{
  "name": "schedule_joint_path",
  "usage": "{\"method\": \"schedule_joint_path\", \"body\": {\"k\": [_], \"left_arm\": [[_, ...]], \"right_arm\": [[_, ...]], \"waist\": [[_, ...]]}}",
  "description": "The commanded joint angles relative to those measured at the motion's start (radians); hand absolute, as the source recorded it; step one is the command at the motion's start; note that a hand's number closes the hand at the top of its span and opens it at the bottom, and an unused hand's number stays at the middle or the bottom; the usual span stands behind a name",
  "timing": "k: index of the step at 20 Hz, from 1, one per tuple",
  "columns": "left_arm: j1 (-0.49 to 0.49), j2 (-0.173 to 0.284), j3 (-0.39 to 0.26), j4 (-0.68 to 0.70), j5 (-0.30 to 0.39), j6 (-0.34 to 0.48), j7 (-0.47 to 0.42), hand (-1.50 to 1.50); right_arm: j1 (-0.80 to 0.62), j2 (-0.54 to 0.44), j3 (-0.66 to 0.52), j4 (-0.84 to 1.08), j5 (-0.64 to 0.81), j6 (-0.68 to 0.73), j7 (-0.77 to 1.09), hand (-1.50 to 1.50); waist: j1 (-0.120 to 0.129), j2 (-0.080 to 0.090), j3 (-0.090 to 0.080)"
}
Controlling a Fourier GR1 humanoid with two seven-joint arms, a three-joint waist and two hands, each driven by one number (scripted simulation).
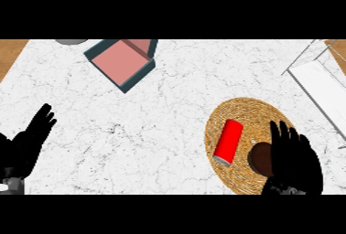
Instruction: Pick the cupcake from the placemat and place it in the tiered shelf
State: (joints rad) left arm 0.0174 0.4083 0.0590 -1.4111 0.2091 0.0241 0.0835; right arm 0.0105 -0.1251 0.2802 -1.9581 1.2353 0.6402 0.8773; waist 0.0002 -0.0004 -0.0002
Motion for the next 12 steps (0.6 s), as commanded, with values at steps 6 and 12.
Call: {"method": "schedule_joint_path", "body": {"k": [6, 12], "left_arm": [[0.049, -0.032, 0.050, -0.003, -0.055, -0.051, -0.051, 0.00], [-0.035, -0.029, 0.087, -0.017, -0.041, -0.087, 0.049, 0.00]], "right_arm": [[-0.012, -0.033, -0.064, 0.149, 0.026, -0.128, -0.096, -1.50], [0.004, 0.026, -0.026, 0.214, 0.059, -0.174, -0.071, -1.50]], "waist": [[0.002, 0.000, 0.000], [0.000, 0.000, 0.000]]}}
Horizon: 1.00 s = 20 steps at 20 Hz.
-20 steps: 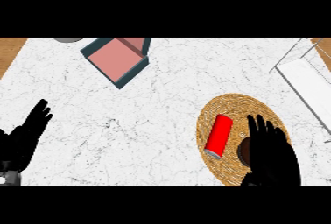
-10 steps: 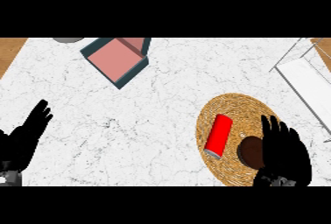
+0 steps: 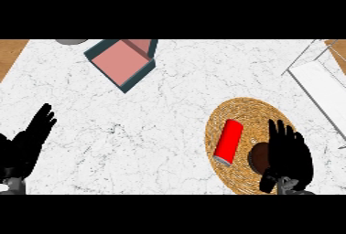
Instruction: Pick the cupcake from the placemat and place it in the tiered shelf
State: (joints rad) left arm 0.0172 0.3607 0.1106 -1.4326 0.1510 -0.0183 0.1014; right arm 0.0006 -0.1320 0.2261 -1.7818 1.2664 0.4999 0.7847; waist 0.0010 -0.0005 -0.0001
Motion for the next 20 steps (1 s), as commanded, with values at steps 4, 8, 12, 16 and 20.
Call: {"method": "schedule_joint_path", "body": {"k": [4, 8, 12, 16, 20], "left_arm": [[-0.009, -0.002, 0.040, -0.069, 0.003, -0.032, 0.091, 0.00], [-0.017, -0.012, 0.065, 0.065, -0.034, -0.067, -0.044, 0.00], [-0.010, -0.022, 0.054, -0.010, -0.035, -0.059, 0.029, 0.00], [-0.005, -0.035, 0.072, -0.017, -0.050, -0.046, 0.020, 0.00], [-0.001, -0.055, 0.071, 0.014, -0.064, -0.054, -0.007, 0.00]], "right_arm": [[0.004, 0.001, -0.051, 0.104, -0.020, -0.086, -0.058, 1.50], [0.011, 0.014, 0.005, 0.111, 0.011, -0.092, -0.065, 1.50], [0.023, -0.034, 0.003, 0.081, 0.016, -0.063, -0.101, 1.50], [-0.017, -0.057, -0.004, 0.016, 0.049, -0.043, -0.087, 1.50], [0.041, -0.071, 0.007, -0.016, 0.071, -0.171, -0.138, 1.50]], "waist": [[0.000, 0.000, 0.000], [-0.001, 0.000, 0.000], [0.000, 0.000, 0.000], [0.000, 0.000, 0.000], [-0.003, 0.000, 0.000]]}}
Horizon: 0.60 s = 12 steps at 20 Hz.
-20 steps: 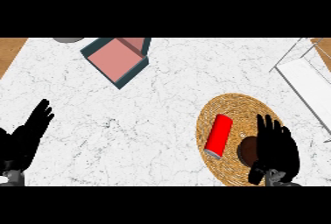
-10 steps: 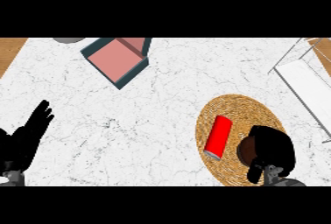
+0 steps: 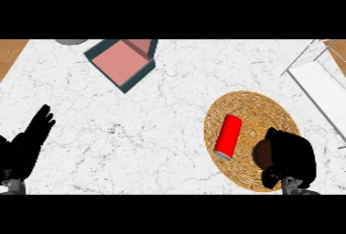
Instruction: Pick the cupcake from the placemat and place it in the tiered shelf
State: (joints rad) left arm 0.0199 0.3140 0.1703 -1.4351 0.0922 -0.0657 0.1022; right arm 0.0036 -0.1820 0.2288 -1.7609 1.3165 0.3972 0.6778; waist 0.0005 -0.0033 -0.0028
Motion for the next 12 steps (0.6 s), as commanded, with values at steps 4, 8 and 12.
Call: {"method": "schedule_joint_path", "body": {"k": [4, 8, 12], "left_arm": [[-0.044, -0.030, -0.017, 0.026, -0.023, 0.021, -0.001, 0.00], [-0.026, -0.025, -0.024, 0.037, -0.032, 0.003, -0.026, 0.00], [-0.045, -0.019, -0.007, 0.058, -0.017, -0.006, -0.016, 0.00]], "right_arm": [[-0.285, 0.142, -0.225, 0.137, -0.016, -0.049, 0.216, 1.50], [-0.467, 0.147, -0.357, 0.266, 0.017, -0.157, 0.352, 1.50], [-0.671, 0.112, -0.410, 0.332, 0.041, -0.150, 0.414, 1.50]], "waist": [[0.016, 0.012, 0.003], [0.028, 0.013, 0.003], [0.019, 0.009, 0.002]]}}
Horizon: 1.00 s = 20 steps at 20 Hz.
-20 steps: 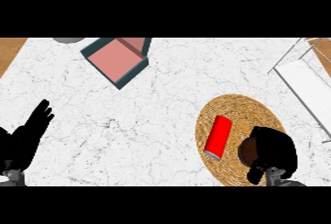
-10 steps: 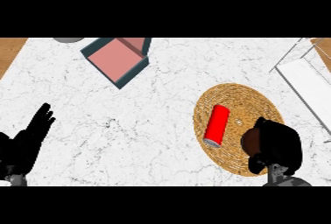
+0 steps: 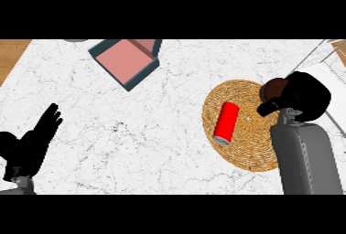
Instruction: Pick the cupcake from the placemat and place it in the tiered shelf
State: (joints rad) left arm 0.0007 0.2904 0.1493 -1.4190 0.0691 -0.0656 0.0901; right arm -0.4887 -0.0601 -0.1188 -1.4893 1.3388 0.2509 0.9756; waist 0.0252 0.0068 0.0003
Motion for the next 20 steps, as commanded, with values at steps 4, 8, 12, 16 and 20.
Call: {"method": "schedule_joint_path", "body": {"k": [4, 8, 12, 16, 20], "left_arm": [[-0.001, 0.028, 0.036, 0.007, 0.016, -0.022, 0.012, 0.00], [0.026, 0.018, 0.045, 0.036, 0.019, -0.030, -0.040, 0.00], [0.034, 0.015, 0.033, -0.018, 0.016, -0.025, 0.010, 0.00], [0.002, -0.010, 0.006, -0.040, -0.012, 0.010, 0.055, 0.00], [-0.026, -0.010, 0.030, 0.035, -0.007, 0.000, 0.005, 0.00]], "right_arm": [[-0.191, 0.013, -0.075, -0.065, 0.019, 0.022, 0.154, 1.50], [-0.274, 0.058, -0.091, -0.194, 0.017, 0.023, 0.225, 1.50], [-0.359, 0.053, -0.097, -0.303, 0.045, 0.051, 0.270, 1.50], [-0.474, 0.059, -0.063, -0.304, 0.150, 0.124, 0.322, 1.50], [-0.548, 0.015, -0.124, -0.305, 0.150, 0.135, 0.260, 1.50]], "waist": [[-0.022, -0.009, -0.001], [-0.027, -0.012, -0.002], [-0.028, -0.014, -0.001], [-0.025, -0.013, -0.001], [-0.028, -0.010, -0.001]]}}
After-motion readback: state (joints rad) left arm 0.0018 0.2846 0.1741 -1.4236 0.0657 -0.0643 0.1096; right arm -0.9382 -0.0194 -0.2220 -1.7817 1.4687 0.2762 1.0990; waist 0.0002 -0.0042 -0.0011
